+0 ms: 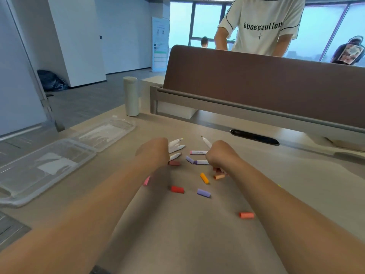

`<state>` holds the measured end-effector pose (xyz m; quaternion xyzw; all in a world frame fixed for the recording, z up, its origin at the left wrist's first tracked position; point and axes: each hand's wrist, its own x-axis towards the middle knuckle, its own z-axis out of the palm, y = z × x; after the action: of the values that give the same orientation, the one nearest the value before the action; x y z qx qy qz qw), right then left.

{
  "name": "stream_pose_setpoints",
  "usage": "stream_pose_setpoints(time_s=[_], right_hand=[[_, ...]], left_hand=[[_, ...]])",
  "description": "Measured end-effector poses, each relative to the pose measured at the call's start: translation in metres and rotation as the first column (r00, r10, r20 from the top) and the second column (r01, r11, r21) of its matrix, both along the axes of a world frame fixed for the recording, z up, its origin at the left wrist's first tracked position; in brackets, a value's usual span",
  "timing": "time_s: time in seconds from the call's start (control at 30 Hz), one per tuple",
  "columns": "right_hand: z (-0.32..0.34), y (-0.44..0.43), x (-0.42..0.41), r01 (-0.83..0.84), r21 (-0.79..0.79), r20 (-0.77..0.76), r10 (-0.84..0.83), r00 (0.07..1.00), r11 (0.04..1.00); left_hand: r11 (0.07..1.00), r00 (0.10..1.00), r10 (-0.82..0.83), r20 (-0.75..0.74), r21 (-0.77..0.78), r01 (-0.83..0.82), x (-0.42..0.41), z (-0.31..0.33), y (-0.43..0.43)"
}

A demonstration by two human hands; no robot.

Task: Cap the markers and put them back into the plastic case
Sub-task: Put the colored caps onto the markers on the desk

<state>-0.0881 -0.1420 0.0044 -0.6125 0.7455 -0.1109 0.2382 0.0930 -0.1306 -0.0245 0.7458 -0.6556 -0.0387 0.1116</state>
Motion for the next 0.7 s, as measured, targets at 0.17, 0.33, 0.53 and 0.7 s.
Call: stream_pose_setpoints(time_s=[0.17, 0.33, 0.53, 0.7], right_hand=[[-0.004, -0.003, 0.001, -0.106, -0.05, -0.127, 0.099, 0.987, 0.993], [-0.011, -0.005, 0.004, -0.13, 0.002, -0.171, 0.128, 0.977, 0.992], [-0.016, -0.003, 0.006, -0.115, -0.034, -0.24, 0.103, 0.965, 0.993], [-0.019, 0.003, 0.009, -0.142, -0.116, -0.284, 0.104, 0.953, 0.983]], left_hand=[[0.999, 0.998, -0.019, 0.055, 0.039, 0.017, -0.003, -0.004, 0.0], [0.996, 0.999, -0.002, 0.04, 0.089, -0.001, -0.002, -0.01, 0.002], [0.992, 1.0, -0.01, -0.008, 0.124, 0.011, -0.007, -0.007, 0.006], [0.996, 0.996, 0.005, -0.085, 0.084, 0.002, -0.013, 0.0, 0.015]])
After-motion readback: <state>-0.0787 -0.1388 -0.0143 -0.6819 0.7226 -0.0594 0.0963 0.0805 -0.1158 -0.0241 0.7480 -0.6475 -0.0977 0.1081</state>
